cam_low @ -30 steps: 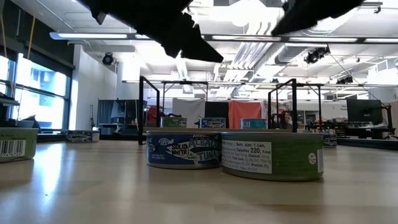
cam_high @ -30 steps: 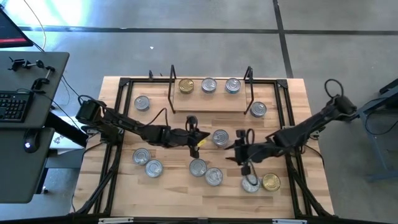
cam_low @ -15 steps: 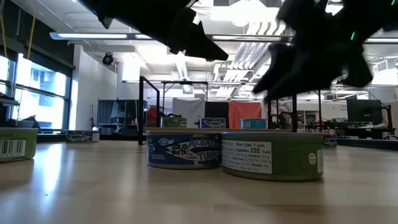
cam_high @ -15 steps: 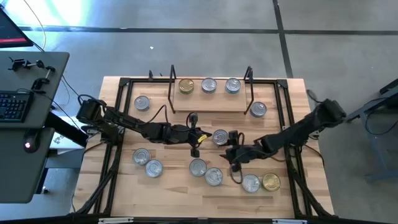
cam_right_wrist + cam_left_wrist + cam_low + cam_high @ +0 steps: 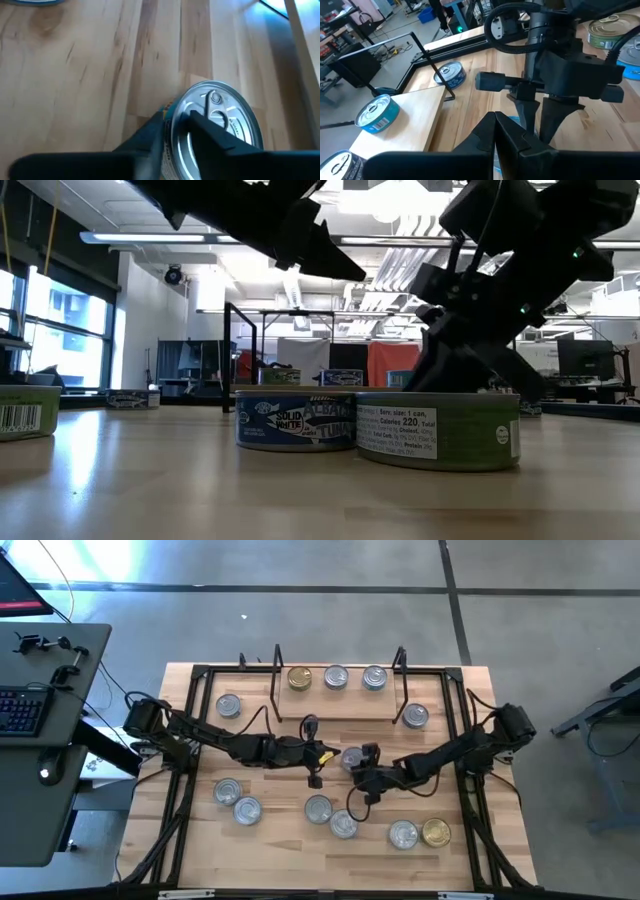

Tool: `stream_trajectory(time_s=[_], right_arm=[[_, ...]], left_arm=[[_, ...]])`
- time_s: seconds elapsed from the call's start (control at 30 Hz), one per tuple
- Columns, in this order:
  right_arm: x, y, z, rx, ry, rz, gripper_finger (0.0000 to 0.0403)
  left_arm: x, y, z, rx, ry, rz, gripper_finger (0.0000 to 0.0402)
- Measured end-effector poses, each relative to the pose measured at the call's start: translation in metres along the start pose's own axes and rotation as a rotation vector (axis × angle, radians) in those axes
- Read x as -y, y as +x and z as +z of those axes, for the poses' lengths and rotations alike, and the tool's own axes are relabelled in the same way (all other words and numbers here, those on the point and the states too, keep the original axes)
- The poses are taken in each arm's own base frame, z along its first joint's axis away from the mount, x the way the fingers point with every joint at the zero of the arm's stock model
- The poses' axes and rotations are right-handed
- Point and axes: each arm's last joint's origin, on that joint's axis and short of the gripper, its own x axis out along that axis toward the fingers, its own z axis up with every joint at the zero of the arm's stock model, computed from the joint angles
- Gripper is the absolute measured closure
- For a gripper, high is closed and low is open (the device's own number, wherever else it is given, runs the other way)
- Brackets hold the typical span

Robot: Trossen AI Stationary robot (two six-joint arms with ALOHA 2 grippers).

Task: Stack canned seafood by type on shelf
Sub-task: Put the yellow-blue tuna can on the shelf

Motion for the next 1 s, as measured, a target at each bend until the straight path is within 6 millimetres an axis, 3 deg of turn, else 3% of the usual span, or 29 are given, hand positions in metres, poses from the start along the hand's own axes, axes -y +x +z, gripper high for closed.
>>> stream_trajectory(time_s=[0.17, 0.33, 0.7, 1.0], right_arm=[[-0.001, 0.0, -0.004, -0.044, -0.016, 0.021, 0.0396], [-0.005, -0.007, -0.004, -0.05, 0.009, -0.025, 0.04], [-0.012, -0.043, -0.004, -0.044, 0.005, -0.129, 0.0402], [-0.006, -0.053, 0.001, -0.005, 0.022, -0.21, 0.0403]], left_arm=[[0.002, 0.0, 0.0, 0.005, 0.011, -0.019, 0.0402], [0.002, -0.001, 0.0, 0.007, 0.011, -0.03, 0.0401], [0.005, -0.001, 0.001, 0.008, 0.014, -0.037, 0.0401], [0.005, -0.001, 0.001, 0.008, 0.014, -0.036, 0.0402]])
